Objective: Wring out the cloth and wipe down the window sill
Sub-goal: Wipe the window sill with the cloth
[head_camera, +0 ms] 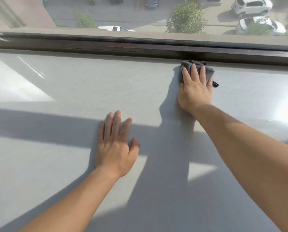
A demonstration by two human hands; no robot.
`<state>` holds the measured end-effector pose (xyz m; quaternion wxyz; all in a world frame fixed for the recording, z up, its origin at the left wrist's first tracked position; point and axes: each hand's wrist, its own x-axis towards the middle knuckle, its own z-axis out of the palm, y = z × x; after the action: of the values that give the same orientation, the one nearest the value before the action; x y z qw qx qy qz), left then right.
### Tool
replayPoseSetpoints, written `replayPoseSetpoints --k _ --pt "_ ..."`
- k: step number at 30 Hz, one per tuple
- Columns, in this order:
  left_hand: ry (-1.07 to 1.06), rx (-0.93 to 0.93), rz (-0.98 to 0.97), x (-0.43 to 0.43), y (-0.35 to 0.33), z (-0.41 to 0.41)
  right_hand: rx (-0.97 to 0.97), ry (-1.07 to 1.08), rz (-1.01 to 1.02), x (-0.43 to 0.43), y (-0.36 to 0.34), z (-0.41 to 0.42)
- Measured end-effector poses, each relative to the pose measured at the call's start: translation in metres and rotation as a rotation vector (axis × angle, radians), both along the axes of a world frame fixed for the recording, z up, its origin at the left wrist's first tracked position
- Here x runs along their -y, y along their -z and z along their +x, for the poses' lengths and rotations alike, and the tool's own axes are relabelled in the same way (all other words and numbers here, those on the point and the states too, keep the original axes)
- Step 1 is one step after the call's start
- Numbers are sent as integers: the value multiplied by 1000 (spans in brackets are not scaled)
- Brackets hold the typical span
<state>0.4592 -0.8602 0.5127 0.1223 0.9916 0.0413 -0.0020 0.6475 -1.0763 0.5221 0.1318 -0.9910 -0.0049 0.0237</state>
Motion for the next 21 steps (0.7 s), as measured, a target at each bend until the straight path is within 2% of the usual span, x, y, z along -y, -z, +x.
replayPoseSetpoints --k 3,6,8,12,14,18,19,21 --pt "-15 6 10 -1 -2 2 14 -173 8 -25 3 -35" --pt "-22 3 24 -3 -1 5 -5 -375 4 -15 5 -47" --pt "-21 -8 32 -3 1 7 -10 -315 10 5 4 -33" --pt "-23 -24 48 -5 4 9 -18 -52 12 12 1 -25" --pt "-26 -23 53 -3 5 10 0 -96 32 -7 3 -48" --pt "-25 -13 40 1 6 11 24 -404 42 -9 10 -96" --pt "-20 -18 47 1 8 11 14 -415 47 2 12 -95" --pt "-8 -34 57 0 10 11 15 -302 51 23 13 -88"
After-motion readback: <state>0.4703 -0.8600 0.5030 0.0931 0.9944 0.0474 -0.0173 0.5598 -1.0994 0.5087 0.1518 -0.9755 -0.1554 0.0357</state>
